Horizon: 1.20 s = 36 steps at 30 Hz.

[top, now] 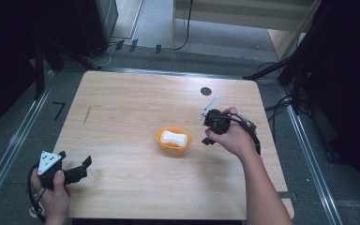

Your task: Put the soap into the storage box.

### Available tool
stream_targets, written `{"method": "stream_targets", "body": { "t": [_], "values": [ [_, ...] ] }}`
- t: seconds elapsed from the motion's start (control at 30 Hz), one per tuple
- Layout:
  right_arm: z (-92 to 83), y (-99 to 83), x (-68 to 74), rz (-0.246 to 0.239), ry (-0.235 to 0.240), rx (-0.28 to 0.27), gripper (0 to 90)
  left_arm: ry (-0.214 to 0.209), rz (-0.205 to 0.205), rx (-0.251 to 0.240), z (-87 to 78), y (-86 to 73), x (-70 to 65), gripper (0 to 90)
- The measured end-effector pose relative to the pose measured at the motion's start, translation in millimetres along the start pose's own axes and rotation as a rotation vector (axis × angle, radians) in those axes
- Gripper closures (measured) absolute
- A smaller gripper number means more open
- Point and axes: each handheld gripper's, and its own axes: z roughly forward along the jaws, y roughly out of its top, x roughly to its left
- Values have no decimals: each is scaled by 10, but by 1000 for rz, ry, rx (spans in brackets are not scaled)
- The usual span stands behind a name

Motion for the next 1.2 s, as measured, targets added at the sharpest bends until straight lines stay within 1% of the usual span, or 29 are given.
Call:
{"method": "stream_targets", "body": {
  "t": [0.03,0.07,0.13,0.23,0.27,0.33,0.43,0.57,0.6,0.67,0.77,0.8,0.87,0.9,0.97,1.07,1.2],
  "values": [
    [5,-34,-6,7,0,3,448,2,1,1,-1,1,-1,16],
    [8,-106,-18,22,0,5,445,2,1,1,-1,0,-1,16],
    [9,-130,-26,22,1,0,444,2,2,1,-2,0,-1,16],
    [1,-228,-42,42,0,-5,440,2,3,2,-2,1,-1,16],
    [-4,-286,-49,54,-1,-9,433,3,2,1,-2,0,-1,16],
    [-5,-308,-50,60,-2,-10,432,3,3,1,-3,0,-1,16],
    [-7,-404,-65,75,-5,-15,415,3,3,1,-3,0,-1,16],
    [-4,-528,-59,96,-14,-24,392,3,4,1,-2,0,-1,16],
    [-2,-542,-60,94,-16,-25,389,2,6,2,-3,1,1,16],
    [1,-607,-47,112,-20,-26,379,1,5,1,-3,0,1,16],
    [8,-692,-37,127,-20,-55,363,0,6,1,-3,0,0,16],
    [13,-736,-23,138,-29,-70,344,0,6,1,-3,0,0,16],
    [11,-789,-2,153,-23,-84,335,0,5,-1,-3,-1,0,16],
    [11,-789,-2,153,-23,-84,335,1,4,-2,-3,-1,-1,16],
    [4,-855,24,172,-44,-101,292,-1,6,-1,-4,-2,-1,16],
    [-4,-962,48,198,-64,-132,253,-2,6,-1,-4,-2,-2,16],
    [14,-1122,82,234,-92,-182,185,-2,8,-3,-5,-3,-5,16]
  ]
}}
